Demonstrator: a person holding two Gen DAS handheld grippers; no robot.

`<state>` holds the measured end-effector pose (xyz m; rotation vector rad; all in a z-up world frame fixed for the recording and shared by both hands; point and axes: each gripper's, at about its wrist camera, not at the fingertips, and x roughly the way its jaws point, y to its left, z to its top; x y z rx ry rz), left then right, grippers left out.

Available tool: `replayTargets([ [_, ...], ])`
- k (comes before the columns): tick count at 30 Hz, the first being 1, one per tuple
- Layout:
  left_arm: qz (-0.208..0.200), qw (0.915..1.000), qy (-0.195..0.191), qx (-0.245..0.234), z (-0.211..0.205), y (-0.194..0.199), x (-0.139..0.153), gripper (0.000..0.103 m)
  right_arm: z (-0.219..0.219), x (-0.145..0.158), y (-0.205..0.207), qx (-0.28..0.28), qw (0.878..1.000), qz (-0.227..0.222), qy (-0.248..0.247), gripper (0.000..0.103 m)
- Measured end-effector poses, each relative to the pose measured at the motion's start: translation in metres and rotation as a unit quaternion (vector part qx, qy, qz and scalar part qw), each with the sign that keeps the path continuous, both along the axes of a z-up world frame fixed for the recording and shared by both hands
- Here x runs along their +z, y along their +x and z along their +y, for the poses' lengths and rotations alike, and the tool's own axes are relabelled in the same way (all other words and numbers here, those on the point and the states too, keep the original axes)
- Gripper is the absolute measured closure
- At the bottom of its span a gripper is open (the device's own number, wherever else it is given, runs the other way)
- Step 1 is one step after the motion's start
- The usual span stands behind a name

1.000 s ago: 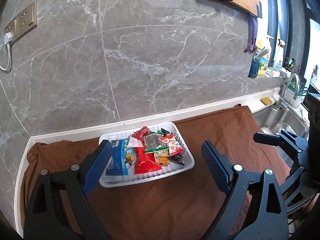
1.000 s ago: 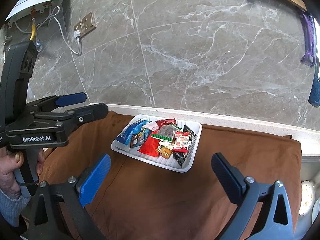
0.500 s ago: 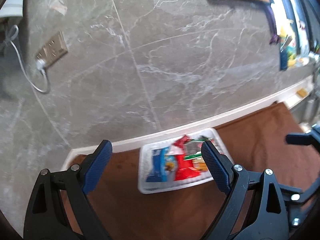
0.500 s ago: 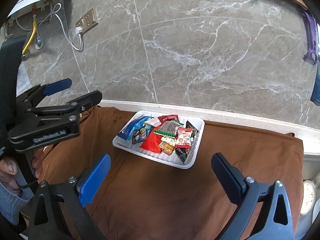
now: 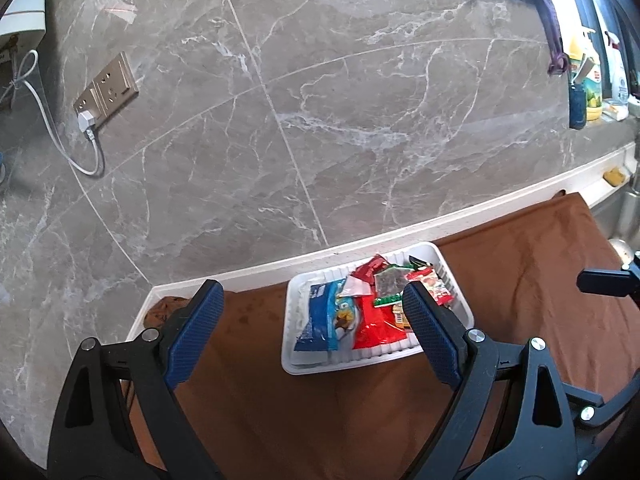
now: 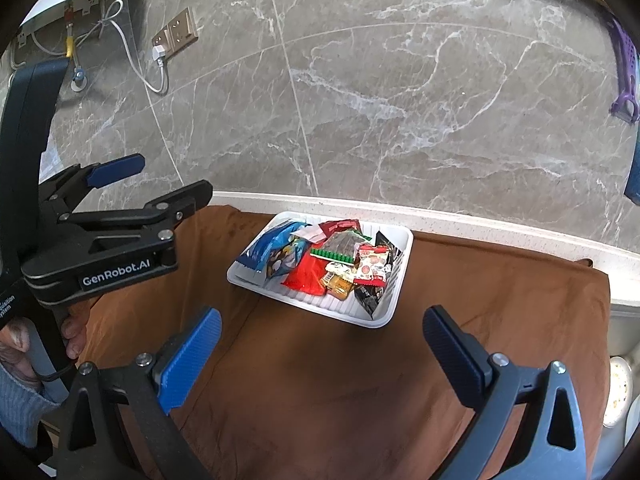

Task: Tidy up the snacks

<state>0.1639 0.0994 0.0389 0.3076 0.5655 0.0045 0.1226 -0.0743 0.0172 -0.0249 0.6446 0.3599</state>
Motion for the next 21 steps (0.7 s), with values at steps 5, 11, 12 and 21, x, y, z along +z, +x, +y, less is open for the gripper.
replayTargets([
  [5, 0.01, 0.9997, -0.02, -0.007, 0.0013, 0.0012, 0.0005, 0.012, -0.0003, -0.0016, -0.0001, -0.001, 1.0, 0.004, 0.001, 0.0],
  [11, 0.015, 0.9988, -0.045, -0.012, 0.0056, 0.0001, 0.0004, 0.012, -0.0006, -0.0027, -0.0014, -0.003, 1.0, 0.004, 0.002, 0.0],
  [12, 0.016, 0.9988, -0.045, -0.01, 0.0054, -0.0007, -0.0001, 0.012, -0.0004, -0.0031, -0.0016, -0.003, 1.0, 0.005, 0.001, 0.0],
  [21, 0.017, 0.9987, -0.045, -0.018, 0.0024, -0.0036, 0.0003, 0.012, -0.0012, -0.006, -0.0001, -0.004, 1.0, 0.009, 0.0, 0.0],
])
